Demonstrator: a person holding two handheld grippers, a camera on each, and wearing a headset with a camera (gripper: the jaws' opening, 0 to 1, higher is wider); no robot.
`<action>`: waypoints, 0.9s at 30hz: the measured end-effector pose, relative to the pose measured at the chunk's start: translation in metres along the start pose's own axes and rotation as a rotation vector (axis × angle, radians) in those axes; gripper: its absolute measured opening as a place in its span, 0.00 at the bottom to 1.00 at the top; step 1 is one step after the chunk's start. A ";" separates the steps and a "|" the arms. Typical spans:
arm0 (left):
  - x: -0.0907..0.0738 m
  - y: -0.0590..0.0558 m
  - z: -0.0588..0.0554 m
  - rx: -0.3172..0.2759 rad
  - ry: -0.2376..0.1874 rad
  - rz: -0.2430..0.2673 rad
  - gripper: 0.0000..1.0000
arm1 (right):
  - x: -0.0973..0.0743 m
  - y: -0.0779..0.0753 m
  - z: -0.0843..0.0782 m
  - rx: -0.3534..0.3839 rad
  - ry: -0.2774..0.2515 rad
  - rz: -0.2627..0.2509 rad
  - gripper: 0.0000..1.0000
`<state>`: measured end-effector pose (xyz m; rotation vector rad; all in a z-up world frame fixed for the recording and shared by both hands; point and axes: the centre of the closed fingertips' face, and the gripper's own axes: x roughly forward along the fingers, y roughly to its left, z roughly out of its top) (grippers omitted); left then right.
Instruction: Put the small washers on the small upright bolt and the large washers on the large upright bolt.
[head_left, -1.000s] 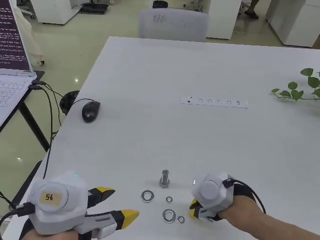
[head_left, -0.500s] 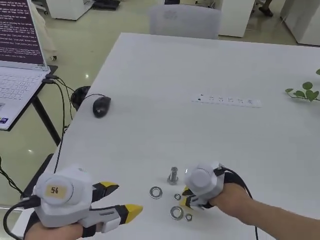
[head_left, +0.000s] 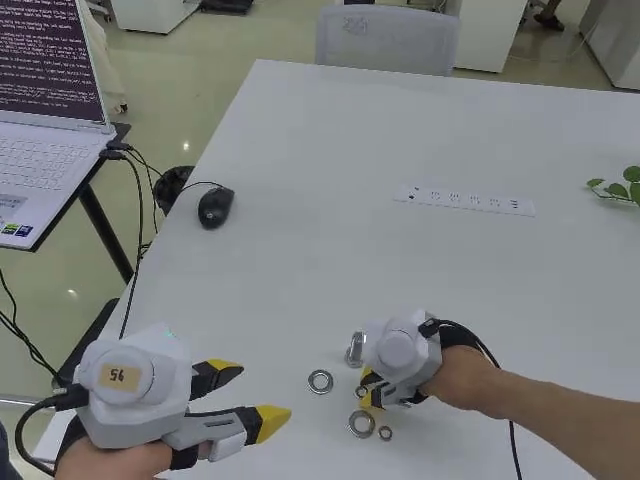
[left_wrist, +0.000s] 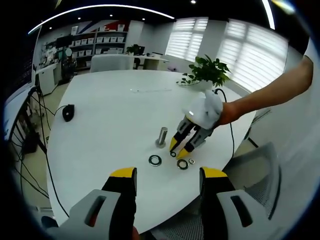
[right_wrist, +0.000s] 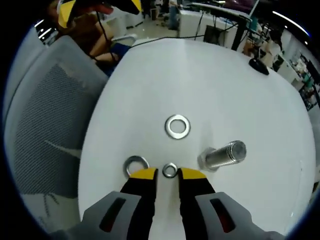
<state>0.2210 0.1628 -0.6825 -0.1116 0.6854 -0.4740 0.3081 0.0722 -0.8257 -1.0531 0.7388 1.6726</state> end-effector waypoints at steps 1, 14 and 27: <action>0.000 0.000 0.000 0.000 0.000 0.001 0.49 | 0.000 0.001 0.001 -0.016 0.003 0.007 0.18; -0.002 0.003 -0.001 -0.008 -0.002 0.010 0.49 | -0.004 0.001 -0.007 0.096 -0.023 -0.045 0.14; 0.003 -0.001 0.001 0.000 -0.002 -0.003 0.49 | -0.019 0.004 -0.024 0.236 -0.075 -0.102 0.13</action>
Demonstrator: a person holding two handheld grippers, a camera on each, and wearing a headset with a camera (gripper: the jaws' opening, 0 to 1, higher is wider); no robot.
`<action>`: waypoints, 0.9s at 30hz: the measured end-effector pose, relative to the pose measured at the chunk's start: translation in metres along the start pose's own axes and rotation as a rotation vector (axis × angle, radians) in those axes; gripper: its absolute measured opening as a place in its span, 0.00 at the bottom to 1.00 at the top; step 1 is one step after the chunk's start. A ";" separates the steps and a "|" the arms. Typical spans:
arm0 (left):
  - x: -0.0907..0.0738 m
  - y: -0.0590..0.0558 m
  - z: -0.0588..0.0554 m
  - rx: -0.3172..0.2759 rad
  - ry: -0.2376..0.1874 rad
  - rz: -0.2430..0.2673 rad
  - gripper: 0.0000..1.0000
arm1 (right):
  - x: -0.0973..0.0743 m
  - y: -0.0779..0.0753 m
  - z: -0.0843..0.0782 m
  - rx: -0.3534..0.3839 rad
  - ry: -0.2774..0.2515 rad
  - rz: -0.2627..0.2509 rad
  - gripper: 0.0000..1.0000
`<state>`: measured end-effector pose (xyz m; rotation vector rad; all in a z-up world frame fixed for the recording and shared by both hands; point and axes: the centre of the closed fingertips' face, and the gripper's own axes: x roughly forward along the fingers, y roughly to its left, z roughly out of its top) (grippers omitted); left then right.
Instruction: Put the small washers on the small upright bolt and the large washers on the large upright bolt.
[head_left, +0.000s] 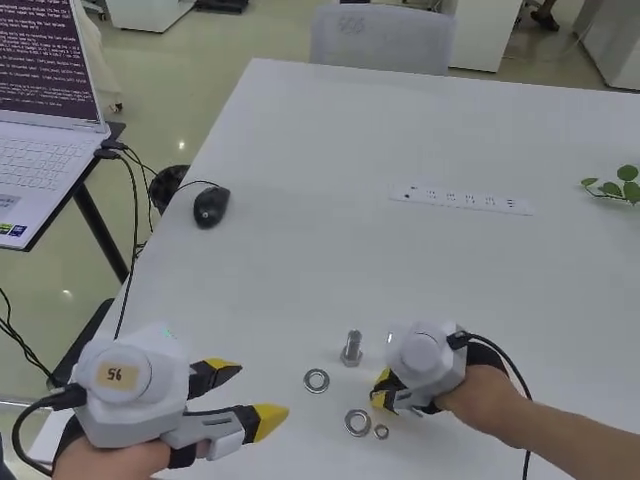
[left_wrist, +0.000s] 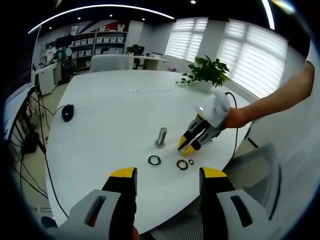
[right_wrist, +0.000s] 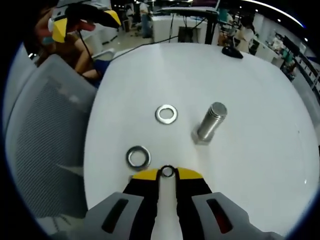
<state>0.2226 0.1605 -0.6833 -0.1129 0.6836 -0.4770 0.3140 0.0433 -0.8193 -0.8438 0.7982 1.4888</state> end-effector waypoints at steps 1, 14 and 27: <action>0.000 0.000 0.000 0.000 0.001 -0.001 0.49 | -0.001 0.000 -0.002 0.006 -0.002 -0.005 0.13; 0.001 -0.002 0.002 0.012 0.002 -0.008 0.49 | -0.025 -0.006 -0.005 0.088 -0.065 -0.079 0.13; 0.005 -0.006 0.007 0.028 0.005 -0.025 0.49 | -0.094 -0.040 -0.007 0.161 -0.147 -0.273 0.13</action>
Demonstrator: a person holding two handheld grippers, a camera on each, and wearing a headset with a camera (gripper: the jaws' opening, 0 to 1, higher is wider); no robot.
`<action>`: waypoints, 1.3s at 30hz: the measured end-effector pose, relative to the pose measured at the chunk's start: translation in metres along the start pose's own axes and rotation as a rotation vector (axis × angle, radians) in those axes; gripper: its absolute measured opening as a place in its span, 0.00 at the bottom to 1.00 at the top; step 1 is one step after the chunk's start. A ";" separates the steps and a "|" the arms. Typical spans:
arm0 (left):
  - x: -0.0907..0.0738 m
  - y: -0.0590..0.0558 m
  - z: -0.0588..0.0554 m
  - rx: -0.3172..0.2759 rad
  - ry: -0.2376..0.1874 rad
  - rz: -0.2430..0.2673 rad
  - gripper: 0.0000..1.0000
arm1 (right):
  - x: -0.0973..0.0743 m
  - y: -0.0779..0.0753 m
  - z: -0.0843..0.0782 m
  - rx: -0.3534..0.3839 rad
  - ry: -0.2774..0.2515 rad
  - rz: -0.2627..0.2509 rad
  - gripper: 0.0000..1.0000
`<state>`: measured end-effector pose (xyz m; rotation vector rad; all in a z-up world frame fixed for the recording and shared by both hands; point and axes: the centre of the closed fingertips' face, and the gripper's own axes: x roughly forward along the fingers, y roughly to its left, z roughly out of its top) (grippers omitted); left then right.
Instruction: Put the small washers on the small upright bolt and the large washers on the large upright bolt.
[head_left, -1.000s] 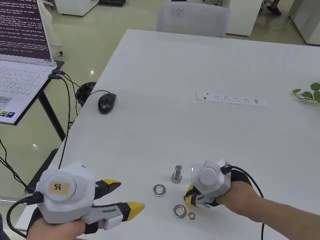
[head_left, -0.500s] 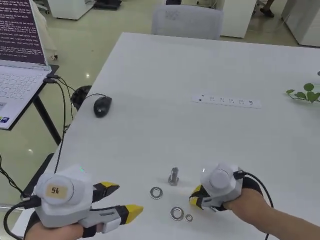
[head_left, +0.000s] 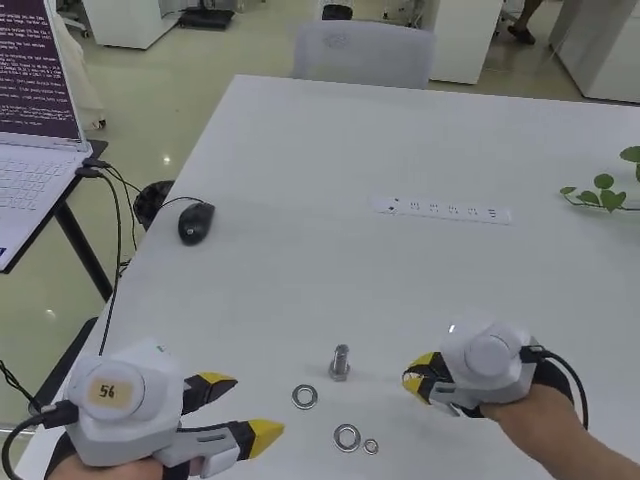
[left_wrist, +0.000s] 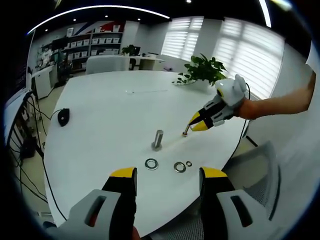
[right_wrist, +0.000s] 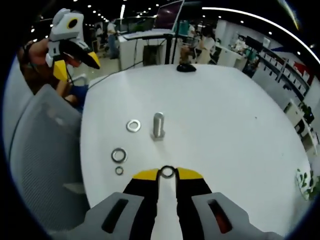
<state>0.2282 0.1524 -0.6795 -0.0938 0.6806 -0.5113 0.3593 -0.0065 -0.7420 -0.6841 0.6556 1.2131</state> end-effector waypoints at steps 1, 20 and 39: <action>0.000 0.000 0.000 0.001 0.000 -0.001 0.49 | -0.003 -0.004 0.000 0.001 0.000 -0.009 0.13; -0.005 0.001 -0.003 -0.012 -0.005 0.014 0.49 | 0.000 -0.029 -0.020 -0.014 0.108 -0.023 0.13; -0.004 0.004 -0.004 -0.022 -0.007 0.019 0.49 | 0.009 -0.027 -0.025 -0.047 0.162 0.006 0.13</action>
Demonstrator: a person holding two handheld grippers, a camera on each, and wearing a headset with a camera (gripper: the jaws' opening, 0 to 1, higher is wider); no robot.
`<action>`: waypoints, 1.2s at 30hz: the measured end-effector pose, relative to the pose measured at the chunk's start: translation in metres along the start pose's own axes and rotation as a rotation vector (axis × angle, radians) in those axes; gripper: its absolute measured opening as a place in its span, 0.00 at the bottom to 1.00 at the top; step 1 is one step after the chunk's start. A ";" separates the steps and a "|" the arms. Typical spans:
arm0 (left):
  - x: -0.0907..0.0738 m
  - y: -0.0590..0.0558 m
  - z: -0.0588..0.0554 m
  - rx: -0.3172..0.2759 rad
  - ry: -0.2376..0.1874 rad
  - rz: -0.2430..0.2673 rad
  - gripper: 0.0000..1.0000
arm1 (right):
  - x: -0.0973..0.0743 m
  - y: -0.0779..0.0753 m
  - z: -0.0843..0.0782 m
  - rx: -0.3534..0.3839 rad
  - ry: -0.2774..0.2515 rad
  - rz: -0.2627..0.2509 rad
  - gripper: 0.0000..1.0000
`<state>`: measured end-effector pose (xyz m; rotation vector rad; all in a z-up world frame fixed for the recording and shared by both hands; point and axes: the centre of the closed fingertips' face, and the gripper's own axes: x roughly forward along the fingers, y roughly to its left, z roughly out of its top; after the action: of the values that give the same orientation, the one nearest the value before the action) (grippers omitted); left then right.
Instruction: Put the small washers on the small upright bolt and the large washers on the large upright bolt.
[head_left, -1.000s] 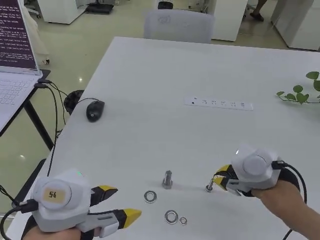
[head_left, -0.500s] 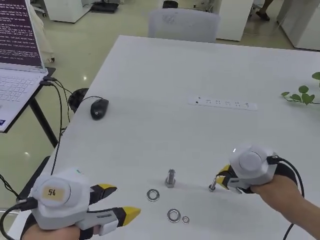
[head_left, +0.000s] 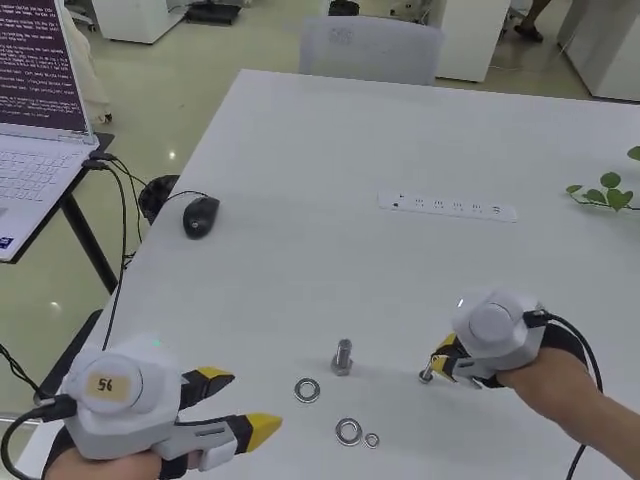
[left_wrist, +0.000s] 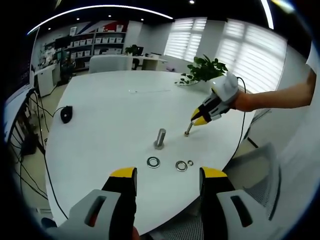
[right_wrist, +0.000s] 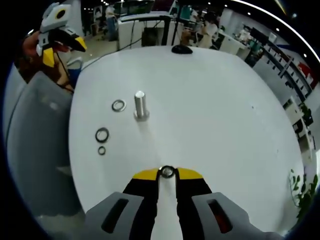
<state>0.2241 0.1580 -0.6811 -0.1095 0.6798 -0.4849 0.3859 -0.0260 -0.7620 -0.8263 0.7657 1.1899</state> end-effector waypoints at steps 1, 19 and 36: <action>0.000 0.000 0.000 0.000 0.000 -0.001 0.49 | 0.000 0.000 0.000 0.000 0.000 0.000 0.13; -0.001 0.002 -0.002 -0.006 0.002 0.004 0.49 | 0.004 -0.001 0.002 -0.012 0.024 0.006 0.13; 0.001 -0.001 -0.003 0.000 0.009 -0.006 0.49 | 0.006 0.000 0.002 -0.032 0.052 0.008 0.13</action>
<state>0.2224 0.1567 -0.6841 -0.1095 0.6880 -0.4911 0.3872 -0.0221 -0.7660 -0.8839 0.7951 1.1945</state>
